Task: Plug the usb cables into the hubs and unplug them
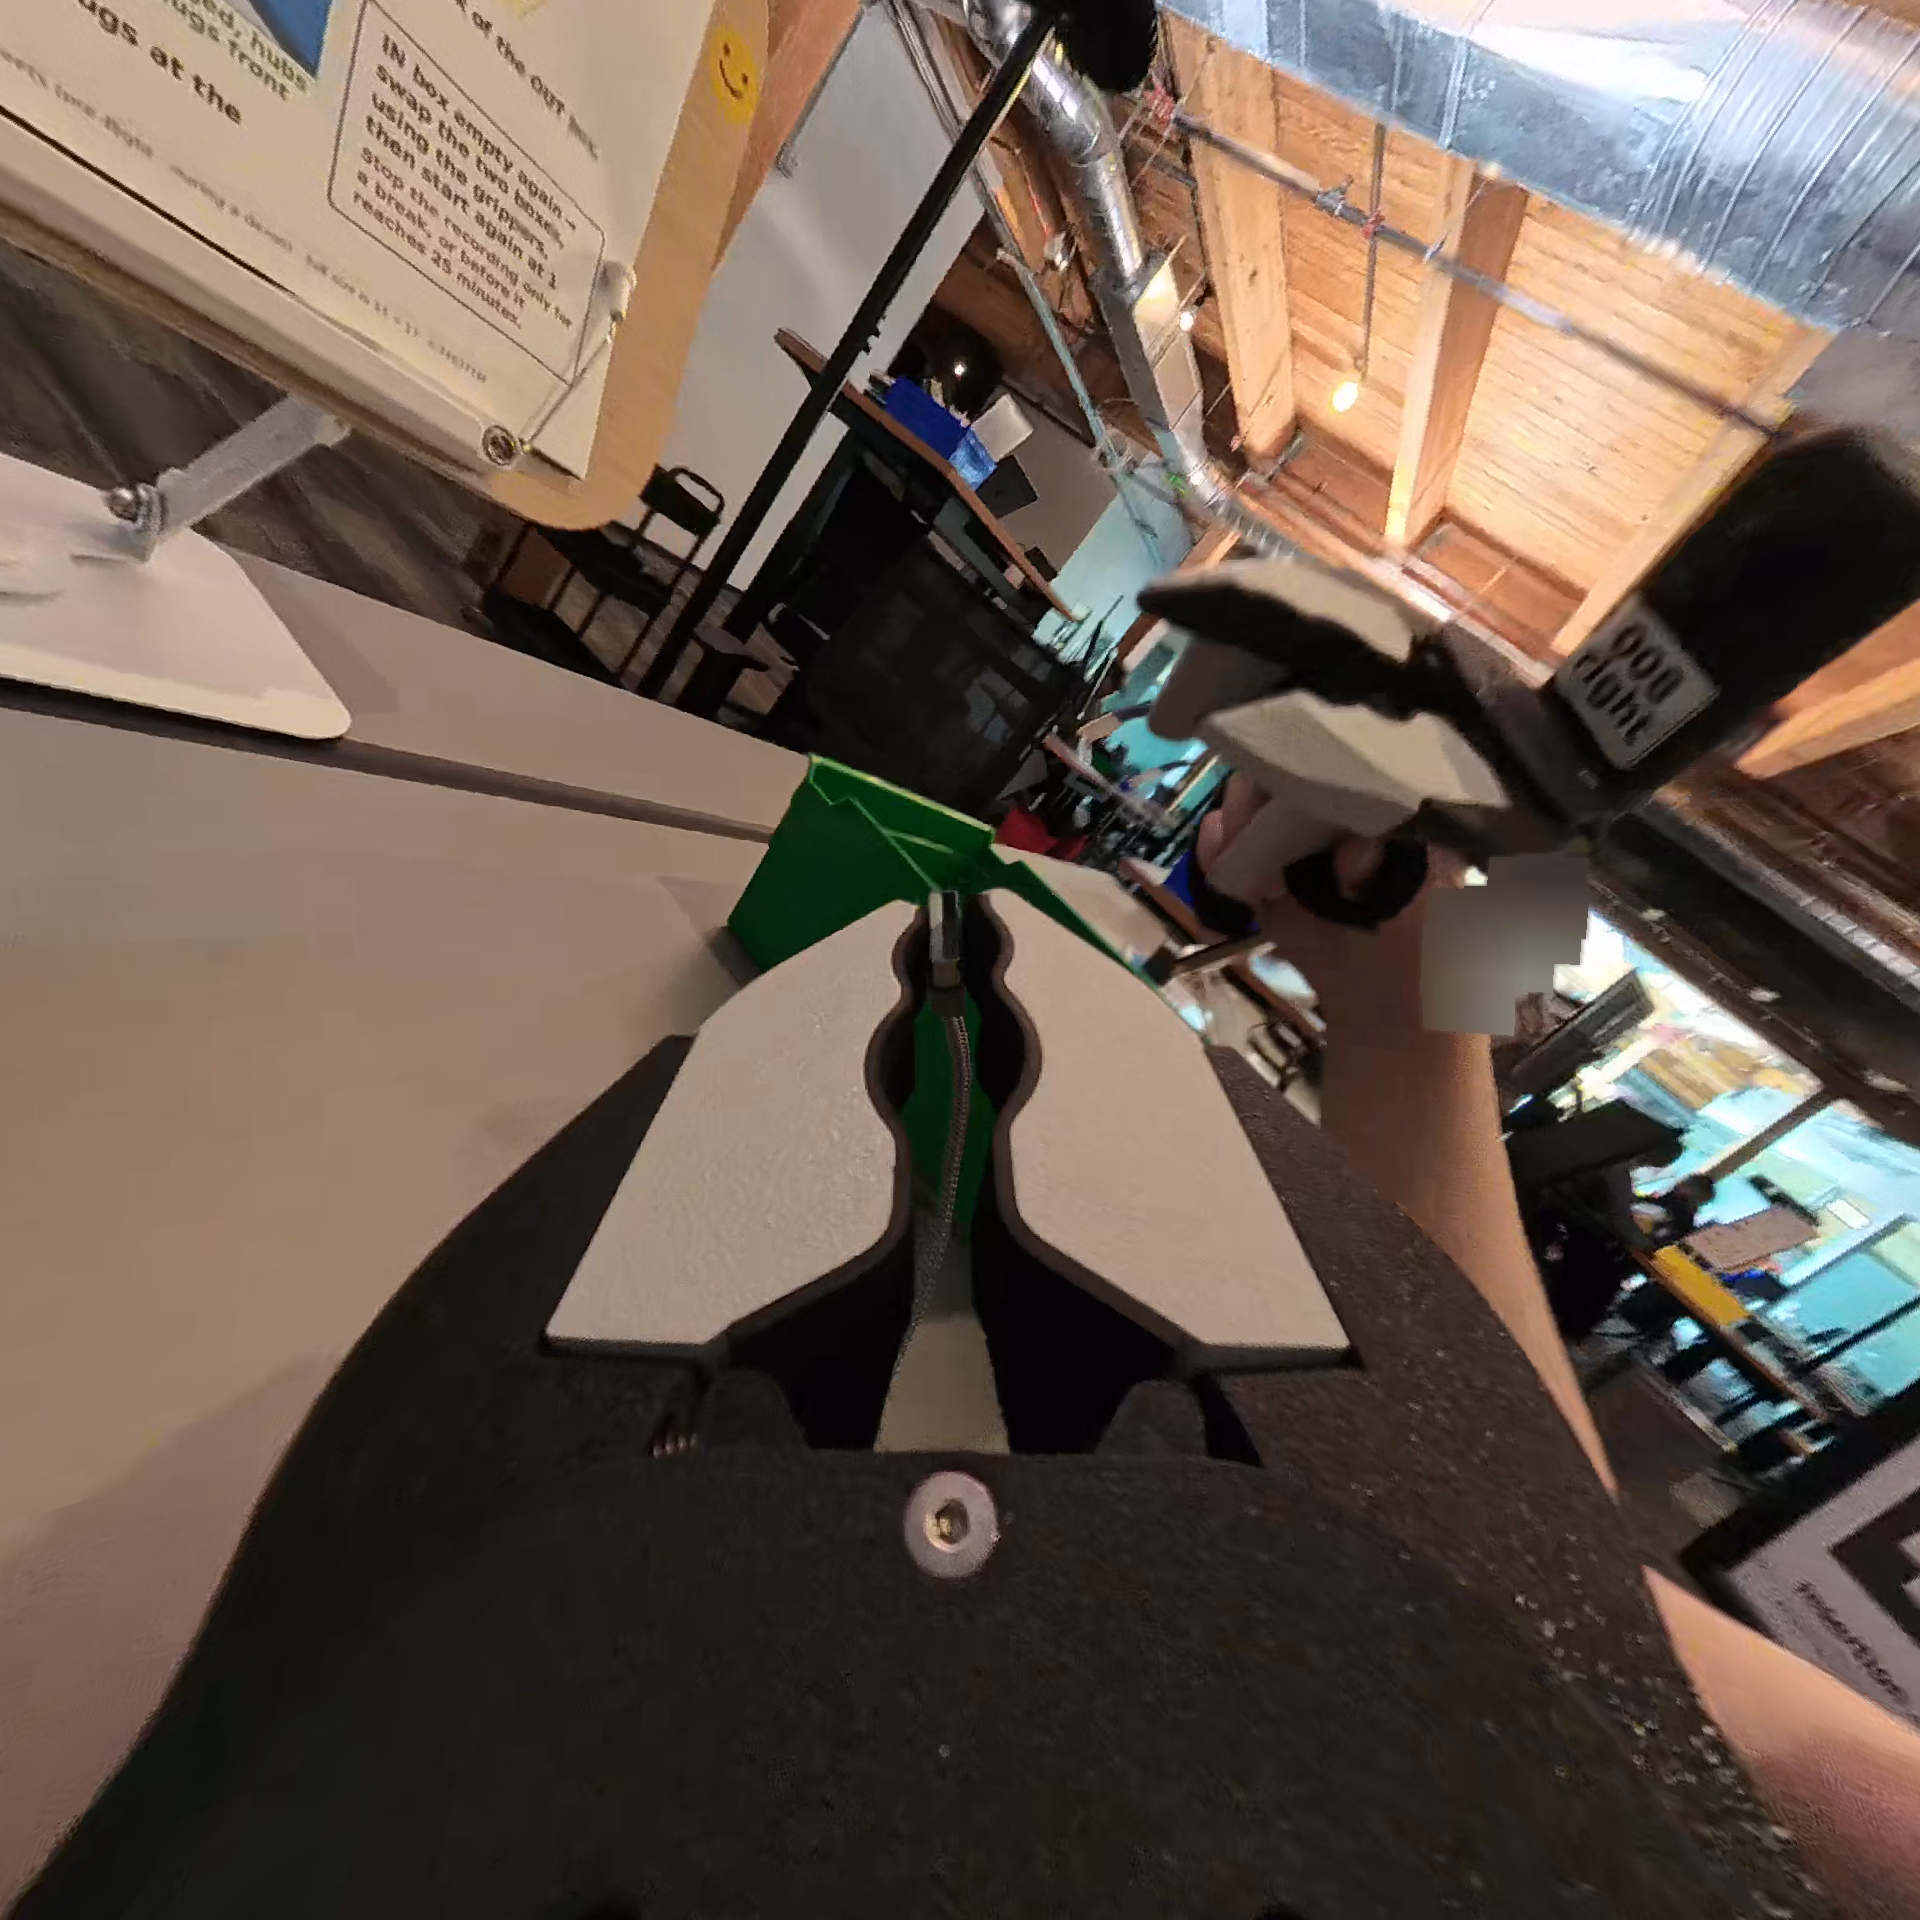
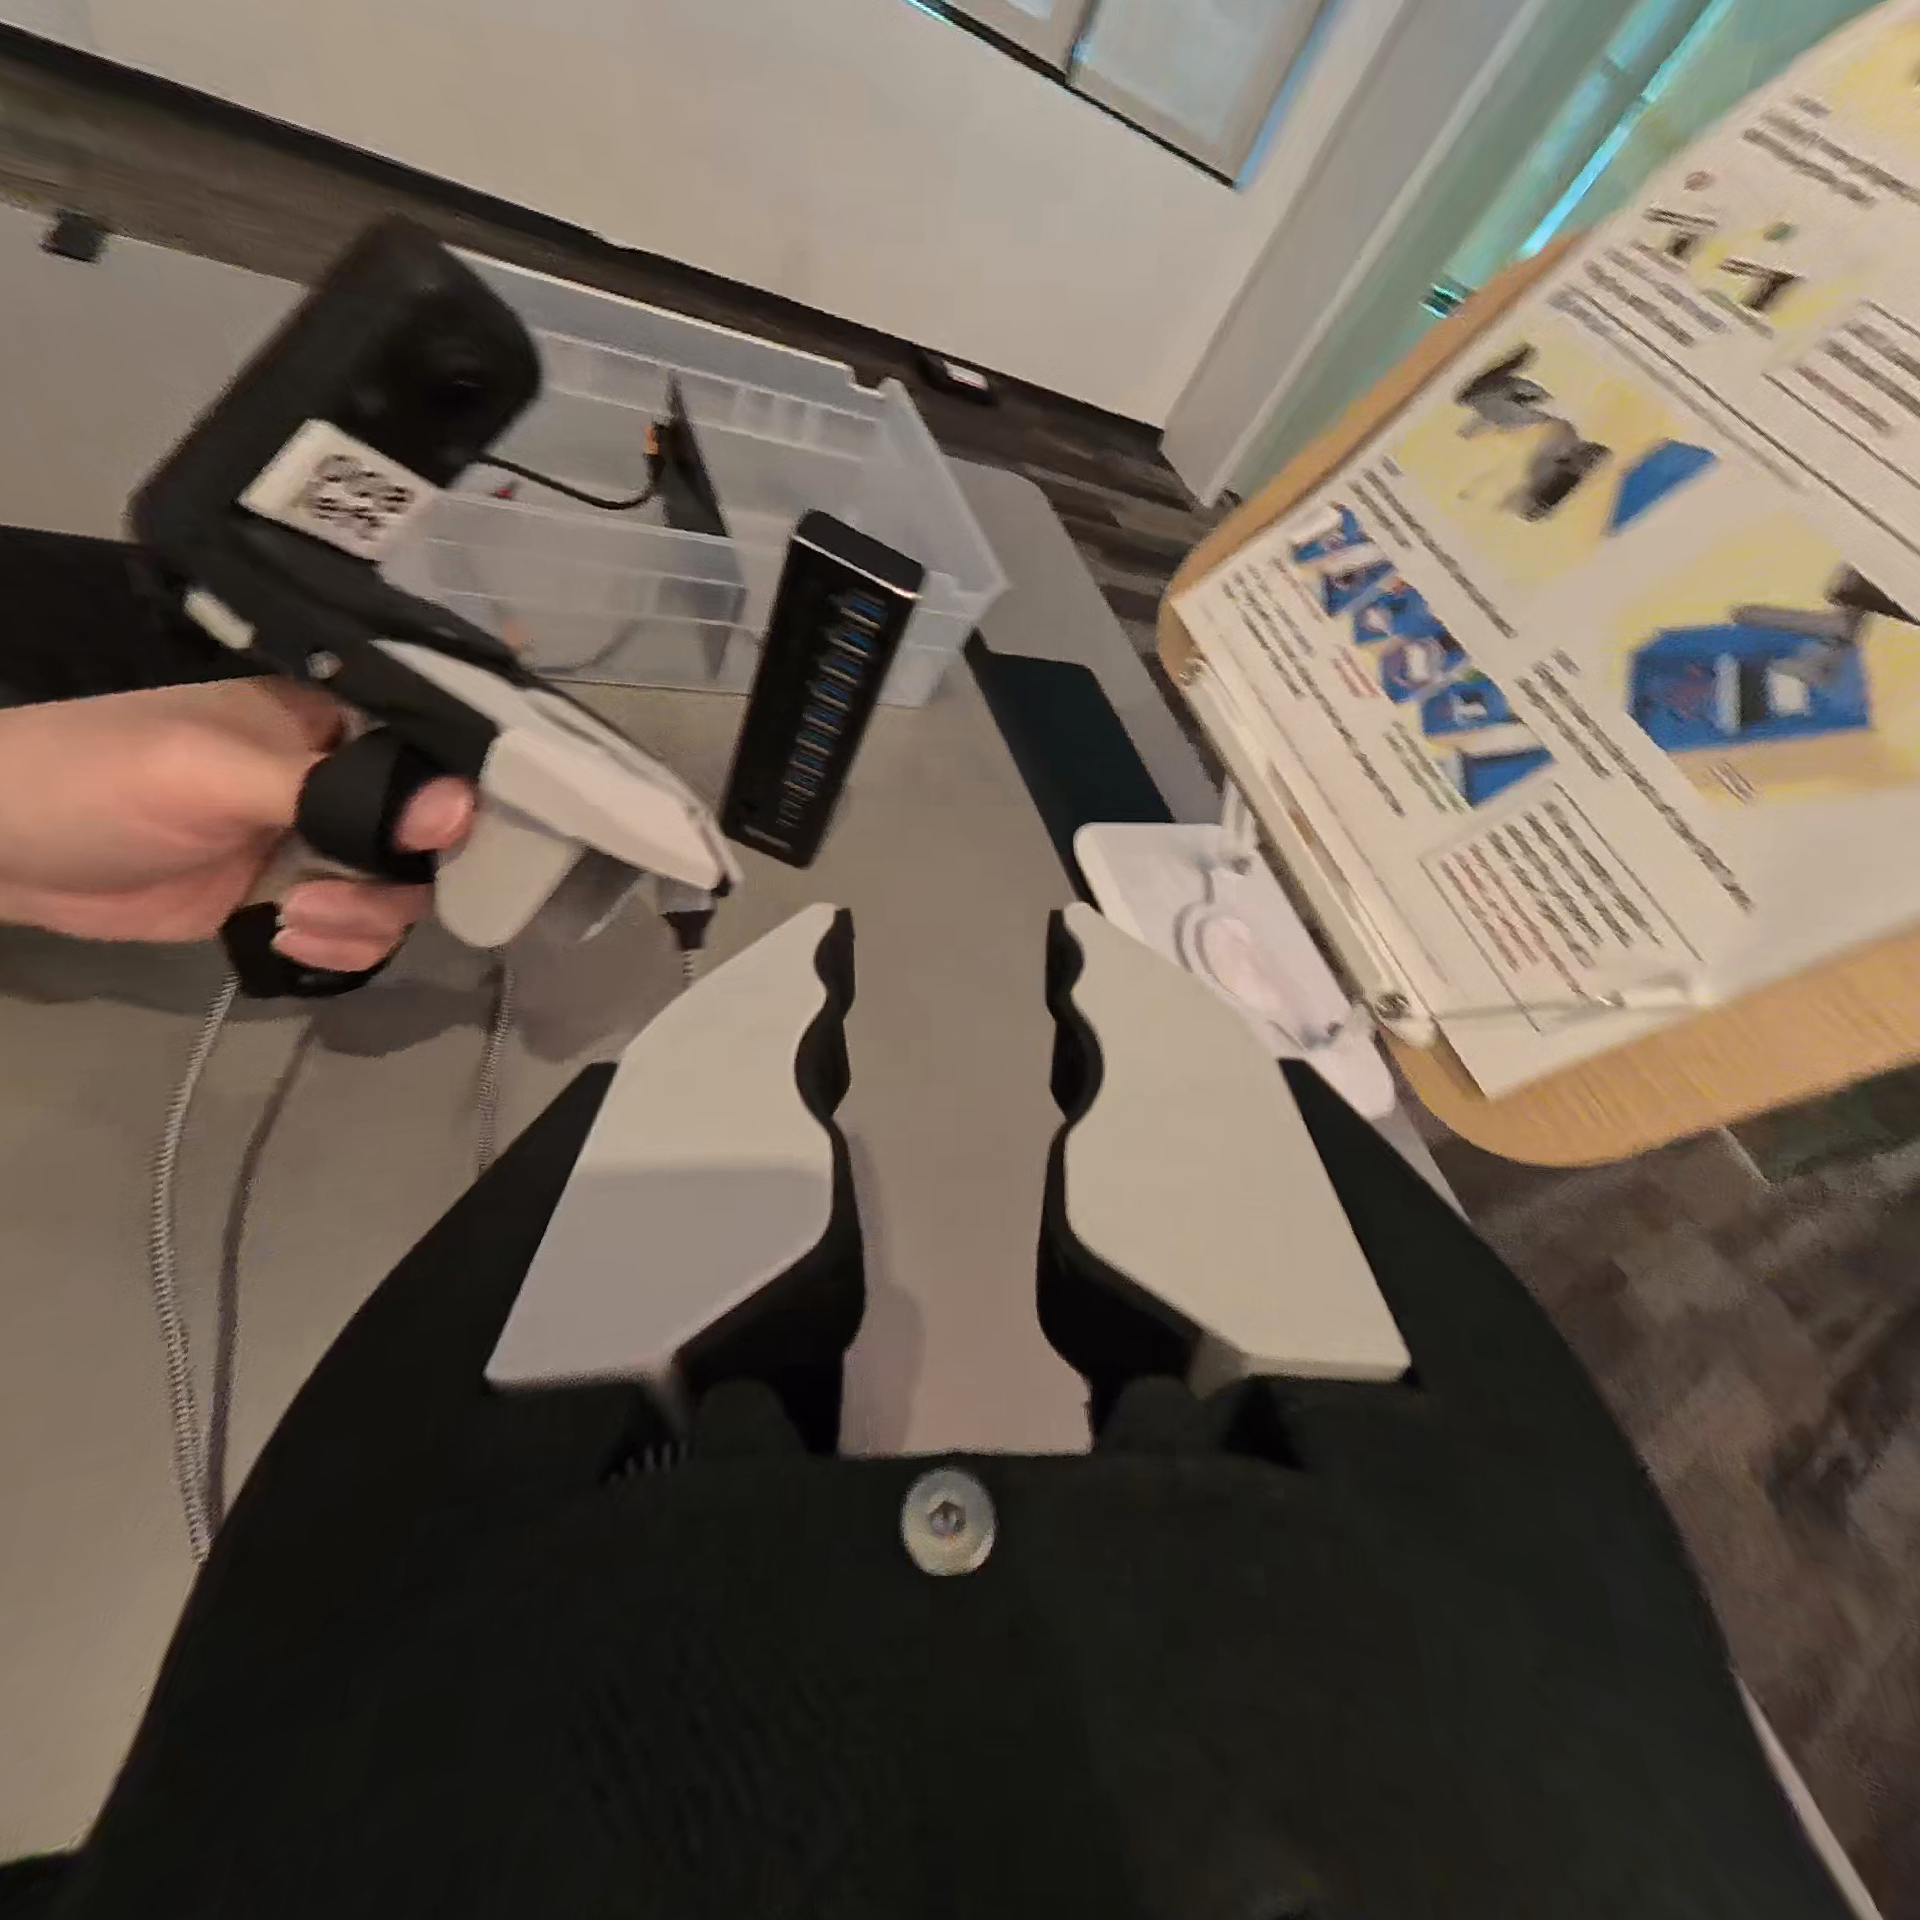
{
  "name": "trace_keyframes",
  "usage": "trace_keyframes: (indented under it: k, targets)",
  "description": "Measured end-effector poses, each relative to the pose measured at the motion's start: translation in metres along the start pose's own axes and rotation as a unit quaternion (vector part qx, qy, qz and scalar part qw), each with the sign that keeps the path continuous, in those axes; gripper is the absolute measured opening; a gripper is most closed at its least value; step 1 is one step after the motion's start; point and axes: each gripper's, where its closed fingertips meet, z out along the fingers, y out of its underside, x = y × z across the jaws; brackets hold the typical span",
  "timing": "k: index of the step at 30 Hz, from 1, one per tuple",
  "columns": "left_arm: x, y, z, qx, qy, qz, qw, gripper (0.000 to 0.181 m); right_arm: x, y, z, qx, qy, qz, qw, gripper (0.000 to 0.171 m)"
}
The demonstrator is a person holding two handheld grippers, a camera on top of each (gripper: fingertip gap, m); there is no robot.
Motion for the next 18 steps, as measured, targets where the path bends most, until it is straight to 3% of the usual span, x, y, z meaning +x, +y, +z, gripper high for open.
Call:
trace_keyframes:
  k: [5,9,18]
  targets:
    - [0.006,0.026,0.012,-0.037,-0.009,0.027,0.999,0.006,0.011,0.009,-0.005,-0.035,0.041,-0.044,0.998,0.044]
    - [0.005,0.031,0.013,-0.043,-0.008,0.022,0.999,0.006,-0.006,0.013,0.011,-0.06,0.013,-0.092,0.994,0.051]
    - [0.007,0.037,0.004,-0.036,0.0,-0.018,0.999,0.006,-0.025,-0.002,0.026,-0.032,0.005,-0.153,0.988,0.046]
